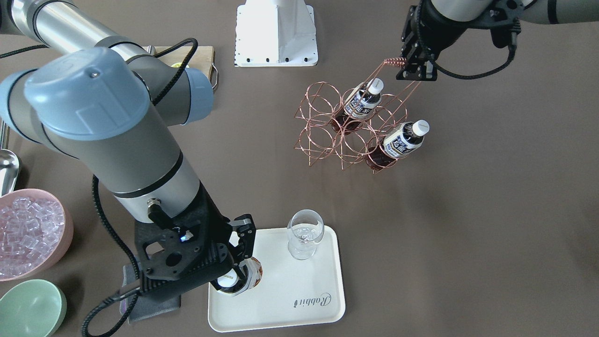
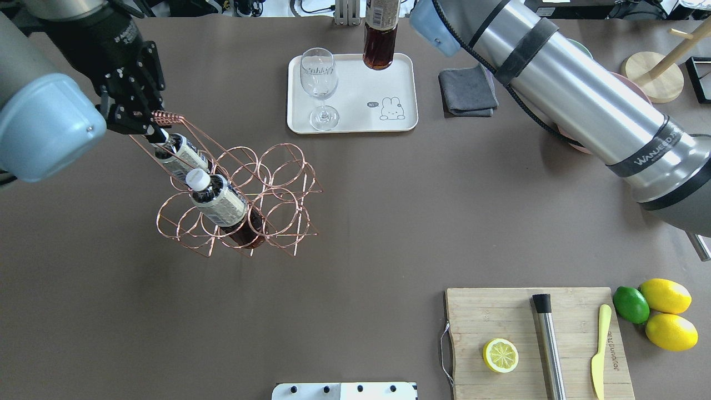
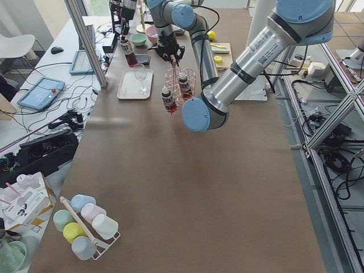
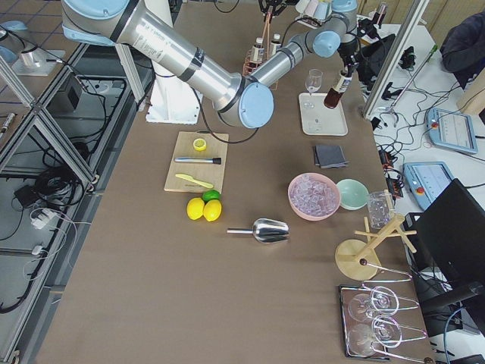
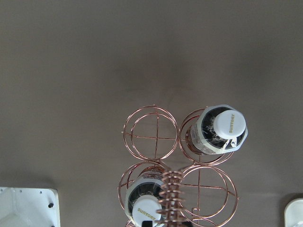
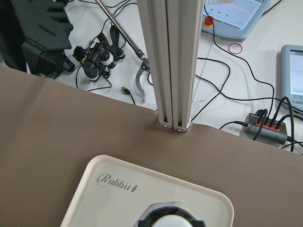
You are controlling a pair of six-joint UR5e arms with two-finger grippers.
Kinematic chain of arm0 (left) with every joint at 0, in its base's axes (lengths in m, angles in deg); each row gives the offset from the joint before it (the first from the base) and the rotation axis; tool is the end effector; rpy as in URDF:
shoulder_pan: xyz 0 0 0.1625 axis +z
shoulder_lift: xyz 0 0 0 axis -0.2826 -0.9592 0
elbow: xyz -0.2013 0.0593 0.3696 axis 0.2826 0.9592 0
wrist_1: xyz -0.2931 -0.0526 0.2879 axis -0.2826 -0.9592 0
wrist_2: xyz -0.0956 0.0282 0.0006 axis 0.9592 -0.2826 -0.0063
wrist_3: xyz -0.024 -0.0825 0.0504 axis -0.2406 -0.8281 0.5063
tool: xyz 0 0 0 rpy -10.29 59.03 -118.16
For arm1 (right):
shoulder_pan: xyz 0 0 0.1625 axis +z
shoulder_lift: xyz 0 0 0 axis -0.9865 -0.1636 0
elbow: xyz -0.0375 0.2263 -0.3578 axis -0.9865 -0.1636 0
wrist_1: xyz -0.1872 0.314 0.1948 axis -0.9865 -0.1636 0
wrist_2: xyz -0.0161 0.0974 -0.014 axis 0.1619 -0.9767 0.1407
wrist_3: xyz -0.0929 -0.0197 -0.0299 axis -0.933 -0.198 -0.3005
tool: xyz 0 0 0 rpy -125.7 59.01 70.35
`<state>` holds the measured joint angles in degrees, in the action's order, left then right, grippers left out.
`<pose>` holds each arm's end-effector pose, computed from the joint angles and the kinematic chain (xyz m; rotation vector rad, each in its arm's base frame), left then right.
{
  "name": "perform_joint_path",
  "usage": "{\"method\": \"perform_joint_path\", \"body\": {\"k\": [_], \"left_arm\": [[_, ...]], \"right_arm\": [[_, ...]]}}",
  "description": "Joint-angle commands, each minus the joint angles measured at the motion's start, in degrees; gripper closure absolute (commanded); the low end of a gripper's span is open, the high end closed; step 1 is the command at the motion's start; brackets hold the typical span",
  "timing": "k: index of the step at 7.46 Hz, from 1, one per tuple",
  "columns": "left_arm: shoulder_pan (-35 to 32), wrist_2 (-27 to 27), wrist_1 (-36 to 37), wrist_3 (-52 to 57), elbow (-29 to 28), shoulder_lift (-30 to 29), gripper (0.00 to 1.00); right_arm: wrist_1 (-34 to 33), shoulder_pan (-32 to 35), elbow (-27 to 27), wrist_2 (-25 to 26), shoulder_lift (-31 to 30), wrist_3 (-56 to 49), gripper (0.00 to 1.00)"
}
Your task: Take tea from basket to plate
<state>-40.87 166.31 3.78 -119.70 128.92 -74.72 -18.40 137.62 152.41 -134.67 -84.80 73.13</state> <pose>0.2438 -0.4938 0.1224 -0.7785 0.5207 -1.3689 -0.3698 -0.7320 0.0820 0.5424 -0.9219 -0.1461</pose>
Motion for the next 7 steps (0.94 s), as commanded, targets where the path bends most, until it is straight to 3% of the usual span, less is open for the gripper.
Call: {"method": "perform_joint_path", "body": {"k": [1, 5, 7], "left_arm": [[-6.2, -0.6, 7.8, 14.9, -0.4, 1.4, 1.00], [-14.9, -6.8, 9.7, 40.1, -0.8, 14.9, 1.00], [-17.2, -7.1, 9.1, 48.6, -4.7, 17.3, 1.00]], "right_arm": [[2.4, -3.4, -2.8, 3.4, 1.4, 2.0, 1.00], [3.0, -4.9, -2.4, 8.8, -0.8, 1.8, 1.00], [8.5, -5.8, -2.3, 11.9, -3.8, 2.0, 1.00]]}}
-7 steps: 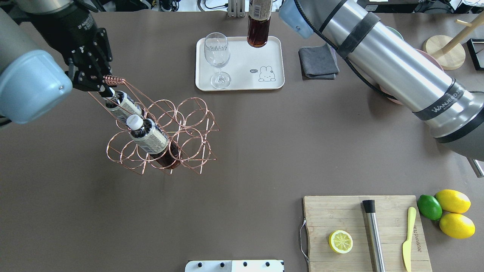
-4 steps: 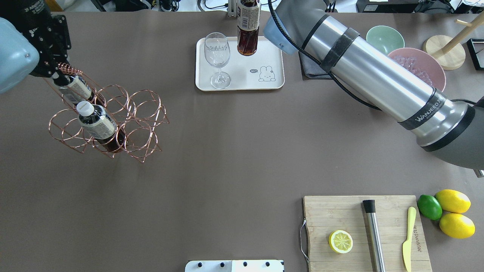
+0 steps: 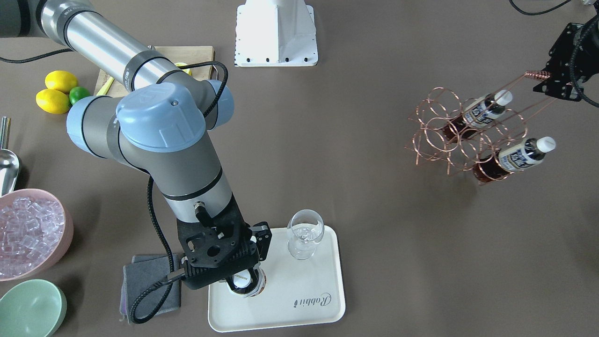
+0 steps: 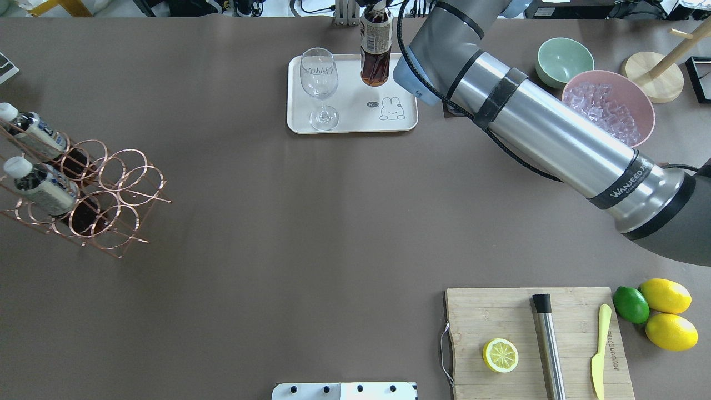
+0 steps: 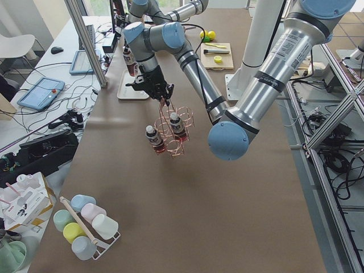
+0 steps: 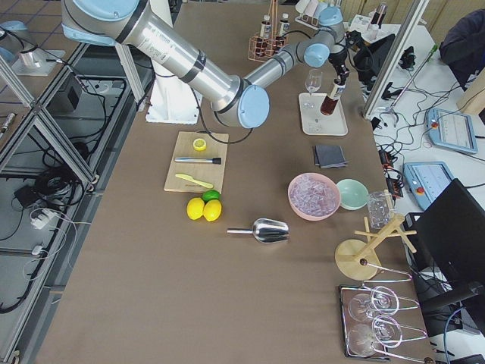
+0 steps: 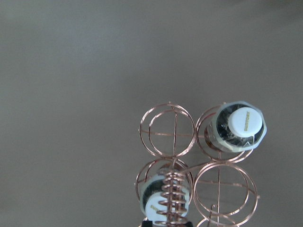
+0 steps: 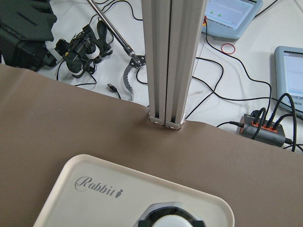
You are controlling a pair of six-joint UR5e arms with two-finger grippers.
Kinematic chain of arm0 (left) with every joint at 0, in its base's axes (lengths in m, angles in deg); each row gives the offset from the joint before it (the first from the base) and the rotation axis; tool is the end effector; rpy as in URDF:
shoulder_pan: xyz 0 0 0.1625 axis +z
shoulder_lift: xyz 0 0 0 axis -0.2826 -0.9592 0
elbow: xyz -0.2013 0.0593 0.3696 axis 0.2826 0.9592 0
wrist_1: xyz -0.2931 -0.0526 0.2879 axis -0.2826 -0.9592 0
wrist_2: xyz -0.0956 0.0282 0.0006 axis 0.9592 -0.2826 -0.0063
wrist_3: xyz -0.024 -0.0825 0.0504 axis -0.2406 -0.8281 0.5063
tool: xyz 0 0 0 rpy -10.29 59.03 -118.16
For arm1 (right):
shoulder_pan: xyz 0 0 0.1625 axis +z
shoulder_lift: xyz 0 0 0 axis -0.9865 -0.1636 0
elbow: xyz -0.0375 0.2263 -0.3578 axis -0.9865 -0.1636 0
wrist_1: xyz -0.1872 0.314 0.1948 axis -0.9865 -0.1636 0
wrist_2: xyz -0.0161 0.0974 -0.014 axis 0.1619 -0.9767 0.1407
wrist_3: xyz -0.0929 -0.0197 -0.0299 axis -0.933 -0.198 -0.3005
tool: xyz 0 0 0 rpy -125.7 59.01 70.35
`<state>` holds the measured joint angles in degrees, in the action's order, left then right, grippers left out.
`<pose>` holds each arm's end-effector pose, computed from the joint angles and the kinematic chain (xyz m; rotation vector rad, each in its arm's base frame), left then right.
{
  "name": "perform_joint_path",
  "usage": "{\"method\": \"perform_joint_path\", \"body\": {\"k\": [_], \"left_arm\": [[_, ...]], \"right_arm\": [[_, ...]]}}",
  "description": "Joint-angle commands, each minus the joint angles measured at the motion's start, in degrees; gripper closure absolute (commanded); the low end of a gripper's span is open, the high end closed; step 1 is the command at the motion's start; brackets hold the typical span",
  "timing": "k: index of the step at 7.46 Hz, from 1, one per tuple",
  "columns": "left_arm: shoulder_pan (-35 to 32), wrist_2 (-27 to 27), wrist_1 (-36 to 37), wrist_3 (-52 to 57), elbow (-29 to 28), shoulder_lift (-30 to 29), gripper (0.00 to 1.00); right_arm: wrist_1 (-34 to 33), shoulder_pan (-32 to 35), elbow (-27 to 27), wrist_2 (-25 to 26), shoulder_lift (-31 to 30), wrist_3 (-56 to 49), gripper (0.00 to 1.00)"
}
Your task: Take tea from basket to plate
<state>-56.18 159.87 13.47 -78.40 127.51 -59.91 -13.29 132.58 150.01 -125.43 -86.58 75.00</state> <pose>0.0927 -0.5296 0.2959 -0.6289 0.3832 -1.1487 -0.4303 -0.7177 0.1180 0.6011 -0.8563 -0.1178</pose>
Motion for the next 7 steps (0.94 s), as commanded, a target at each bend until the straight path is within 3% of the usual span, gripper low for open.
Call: {"method": "perform_joint_path", "body": {"k": [1, 4, 7], "left_arm": [[-1.9, -3.4, -0.9, 7.8, -4.6, 2.9, 1.00], [-4.8, -5.3, -6.4, 11.7, -7.4, 7.4, 1.00], [-7.4, -5.5, -7.7, 14.6, -14.0, 3.1, 1.00]], "right_arm": [[3.8, -1.6, 0.1, 3.9, -2.0, 0.2, 1.00], [7.2, -3.2, 0.6, 7.0, -3.8, 1.1, 1.00], [7.3, -3.6, 2.4, 7.3, -5.0, 1.2, 1.00]]}}
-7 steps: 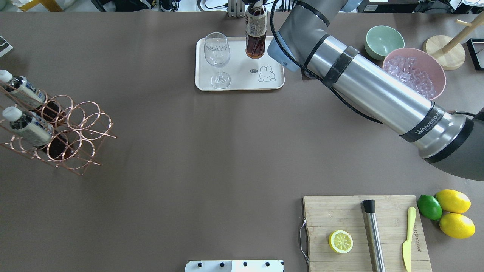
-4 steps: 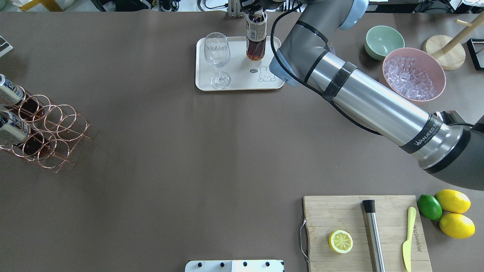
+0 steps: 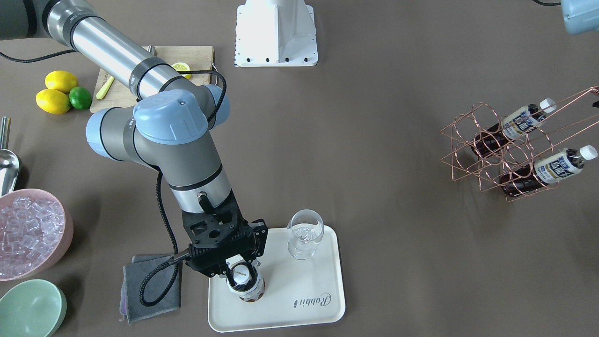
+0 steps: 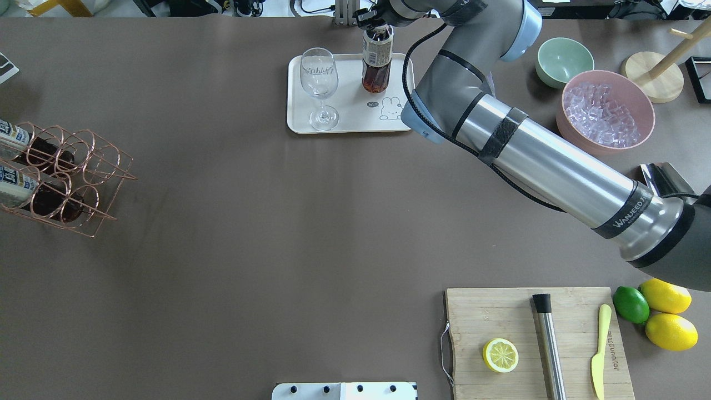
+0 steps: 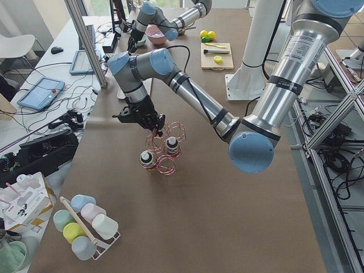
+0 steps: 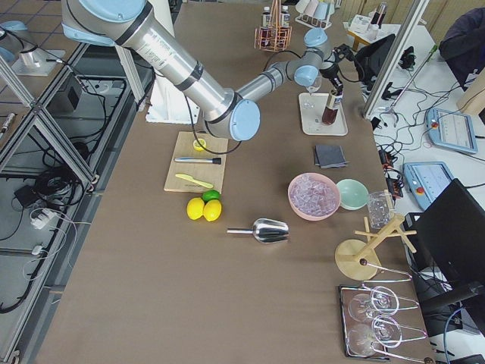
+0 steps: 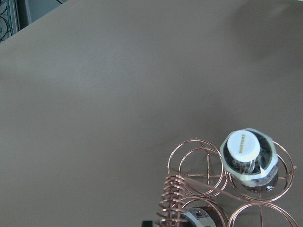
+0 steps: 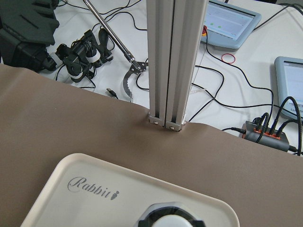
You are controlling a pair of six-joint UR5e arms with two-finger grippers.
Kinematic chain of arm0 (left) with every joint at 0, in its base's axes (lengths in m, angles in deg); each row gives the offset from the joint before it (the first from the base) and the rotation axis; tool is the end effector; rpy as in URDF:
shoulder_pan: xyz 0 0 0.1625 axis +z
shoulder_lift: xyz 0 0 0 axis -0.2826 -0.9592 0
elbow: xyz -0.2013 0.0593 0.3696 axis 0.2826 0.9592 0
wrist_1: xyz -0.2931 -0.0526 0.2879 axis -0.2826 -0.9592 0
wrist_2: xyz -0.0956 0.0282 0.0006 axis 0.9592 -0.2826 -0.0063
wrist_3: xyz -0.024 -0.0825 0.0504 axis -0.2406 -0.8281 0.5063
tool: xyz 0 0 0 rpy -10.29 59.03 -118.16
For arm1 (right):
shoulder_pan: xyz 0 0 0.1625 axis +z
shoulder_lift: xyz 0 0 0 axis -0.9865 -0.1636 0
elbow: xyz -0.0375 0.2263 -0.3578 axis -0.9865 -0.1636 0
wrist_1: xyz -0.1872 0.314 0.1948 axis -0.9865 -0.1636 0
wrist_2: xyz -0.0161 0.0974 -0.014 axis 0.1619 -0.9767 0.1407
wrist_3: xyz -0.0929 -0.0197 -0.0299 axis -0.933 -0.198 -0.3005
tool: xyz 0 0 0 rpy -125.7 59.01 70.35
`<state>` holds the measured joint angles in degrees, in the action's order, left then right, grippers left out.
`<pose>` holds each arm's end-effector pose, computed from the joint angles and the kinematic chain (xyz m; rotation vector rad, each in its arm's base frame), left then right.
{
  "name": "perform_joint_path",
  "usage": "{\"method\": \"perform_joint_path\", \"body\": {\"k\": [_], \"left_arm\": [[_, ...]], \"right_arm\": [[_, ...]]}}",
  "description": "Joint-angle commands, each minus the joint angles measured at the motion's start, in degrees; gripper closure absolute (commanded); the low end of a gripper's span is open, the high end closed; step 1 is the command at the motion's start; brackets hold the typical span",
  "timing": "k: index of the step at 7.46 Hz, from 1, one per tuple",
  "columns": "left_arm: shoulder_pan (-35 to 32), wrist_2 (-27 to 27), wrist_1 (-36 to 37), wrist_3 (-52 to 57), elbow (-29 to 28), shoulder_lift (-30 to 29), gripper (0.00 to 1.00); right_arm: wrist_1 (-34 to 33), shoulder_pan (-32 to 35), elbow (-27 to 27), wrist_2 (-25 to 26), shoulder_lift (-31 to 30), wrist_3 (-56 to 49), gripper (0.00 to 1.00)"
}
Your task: Take tea from basket to plate
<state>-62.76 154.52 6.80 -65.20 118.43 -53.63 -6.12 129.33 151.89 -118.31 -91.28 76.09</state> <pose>0.0278 -0.5575 0.4070 -0.6017 0.3036 -1.0855 -0.4558 -0.6938 0.1554 0.7060 -0.8456 -0.0960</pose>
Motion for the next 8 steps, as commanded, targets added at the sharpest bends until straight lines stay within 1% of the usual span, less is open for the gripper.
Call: {"method": "perform_joint_path", "body": {"k": [1, 2, 4, 5, 7, 8], "left_arm": [[-1.5, -0.4, -1.0, 1.5, -6.8, -5.6, 1.00], [-1.5, -0.3, -1.0, 1.5, -7.2, -5.9, 1.00], [-2.2, -1.9, -3.8, 1.6, -10.8, -5.9, 1.00], [-2.3, -2.0, -6.6, 1.6, -13.7, -5.9, 1.00], [-2.6, -2.6, -7.7, 1.6, -15.4, -6.2, 1.00], [-2.6, -3.4, -8.6, 1.6, -17.3, -7.0, 1.00]], "right_arm": [[0.1, -0.7, 1.3, 0.3, -0.8, 0.2, 1.00], [0.1, -0.7, 2.0, 0.3, -1.4, 0.1, 1.00], [0.1, -0.8, 3.1, 0.3, -2.2, 0.1, 1.00], [0.1, -0.8, 3.1, 0.3, -2.2, 0.2, 1.00], [0.1, -0.8, 3.2, 0.3, -2.2, 0.2, 1.00], [0.1, -0.8, 3.2, 0.3, -2.1, 0.2, 1.00]]}}
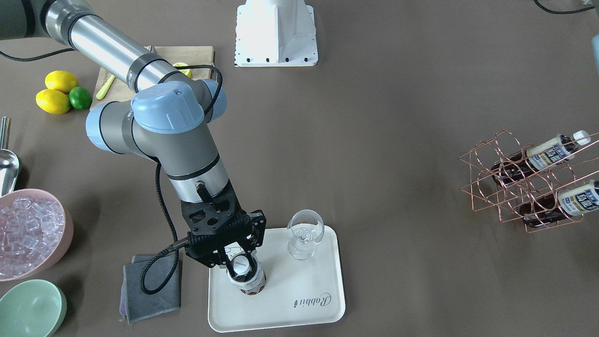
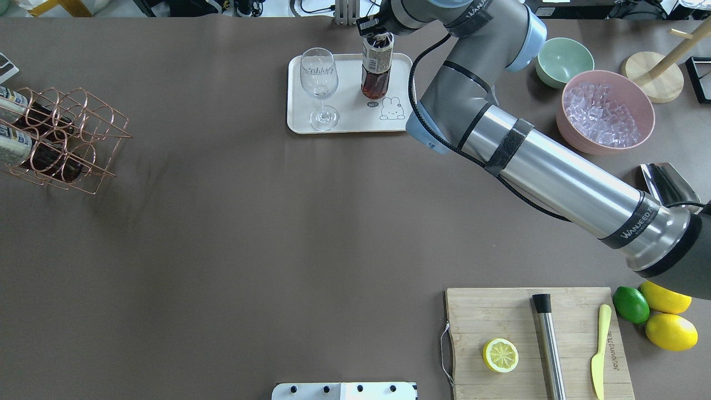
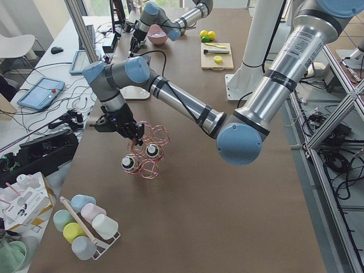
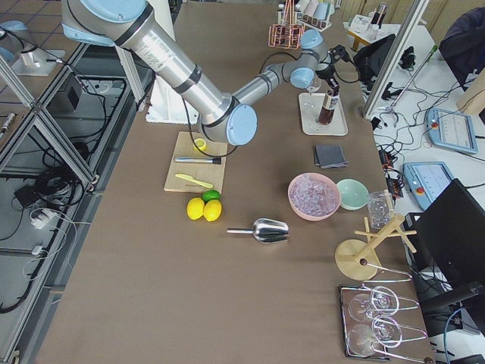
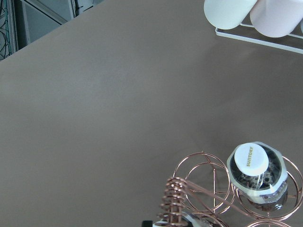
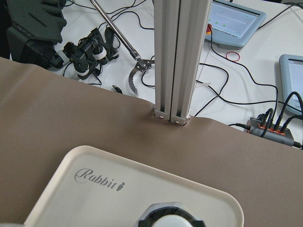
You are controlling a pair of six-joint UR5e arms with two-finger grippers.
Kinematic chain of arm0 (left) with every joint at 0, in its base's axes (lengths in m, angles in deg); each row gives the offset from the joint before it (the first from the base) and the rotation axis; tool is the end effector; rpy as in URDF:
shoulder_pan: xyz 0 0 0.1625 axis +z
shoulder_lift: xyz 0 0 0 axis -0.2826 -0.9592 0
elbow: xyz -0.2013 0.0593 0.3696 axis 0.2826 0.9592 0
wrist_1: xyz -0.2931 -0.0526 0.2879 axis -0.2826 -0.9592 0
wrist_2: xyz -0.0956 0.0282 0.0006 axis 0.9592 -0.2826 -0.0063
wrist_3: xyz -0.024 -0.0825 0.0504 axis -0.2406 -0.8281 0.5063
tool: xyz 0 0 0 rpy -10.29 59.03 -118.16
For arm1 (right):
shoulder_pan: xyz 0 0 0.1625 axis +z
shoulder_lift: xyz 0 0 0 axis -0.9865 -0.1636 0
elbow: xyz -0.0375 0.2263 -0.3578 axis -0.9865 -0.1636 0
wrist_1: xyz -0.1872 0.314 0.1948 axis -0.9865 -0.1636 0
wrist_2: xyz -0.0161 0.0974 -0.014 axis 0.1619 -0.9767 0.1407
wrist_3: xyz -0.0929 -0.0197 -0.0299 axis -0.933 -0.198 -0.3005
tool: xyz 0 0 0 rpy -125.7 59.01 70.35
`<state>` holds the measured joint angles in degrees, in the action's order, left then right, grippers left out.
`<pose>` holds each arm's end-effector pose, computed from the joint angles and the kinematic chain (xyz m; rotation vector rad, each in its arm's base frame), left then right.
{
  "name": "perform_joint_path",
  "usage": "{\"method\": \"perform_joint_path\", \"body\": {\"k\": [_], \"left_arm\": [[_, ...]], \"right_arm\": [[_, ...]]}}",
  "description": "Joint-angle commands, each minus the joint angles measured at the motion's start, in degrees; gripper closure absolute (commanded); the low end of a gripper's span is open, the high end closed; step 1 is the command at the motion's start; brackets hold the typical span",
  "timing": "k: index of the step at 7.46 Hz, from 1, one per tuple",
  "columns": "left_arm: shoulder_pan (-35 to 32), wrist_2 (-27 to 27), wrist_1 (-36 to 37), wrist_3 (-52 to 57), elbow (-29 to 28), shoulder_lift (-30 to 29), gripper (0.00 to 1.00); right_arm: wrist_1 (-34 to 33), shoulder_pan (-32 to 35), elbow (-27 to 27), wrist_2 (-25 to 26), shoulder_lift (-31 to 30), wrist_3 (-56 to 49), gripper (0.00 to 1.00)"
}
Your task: Take tea from basket to plate
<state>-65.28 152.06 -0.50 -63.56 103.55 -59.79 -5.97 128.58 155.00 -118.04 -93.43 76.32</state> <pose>0.0100 -0.6294 0.4391 -0.5834 0.2736 -1.1051 -0.4556 -0.6782 0.1603 0.7166 -0.8610 -0.1033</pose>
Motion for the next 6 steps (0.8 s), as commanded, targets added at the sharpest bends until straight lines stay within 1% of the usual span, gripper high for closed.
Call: {"method": "perform_joint_path", "body": {"k": [1, 2, 3, 4, 5, 6], "left_arm": [[-0.4, -1.1, -1.4, -0.1, -4.7, -2.7, 1.00], [-0.7, -1.1, -1.4, -0.1, -5.1, -3.4, 1.00], [-0.7, -1.4, -1.4, -0.3, -5.1, -3.9, 1.00], [-0.7, -1.5, -1.3, -0.3, -5.3, -4.6, 1.00], [-0.7, -1.5, -1.3, -0.3, -5.2, -4.8, 1.00], [-0.8, -1.6, -1.2, -0.3, -5.3, -5.3, 1.00]], "right_arm": [[0.0, 0.0, 0.1, -0.1, 0.1, 0.7, 0.93], [0.0, 0.0, 0.1, -0.1, 0.1, 0.9, 0.71], [0.0, 0.0, 0.1, -0.1, 0.2, 1.1, 0.52], [0.0, 0.0, 0.1, -0.1, 0.2, 1.2, 0.39], [0.0, 0.0, 0.1, -0.1, 0.2, 1.3, 0.32], [0.0, 0.0, 0.1, -0.2, 0.2, 1.5, 0.20]]}}
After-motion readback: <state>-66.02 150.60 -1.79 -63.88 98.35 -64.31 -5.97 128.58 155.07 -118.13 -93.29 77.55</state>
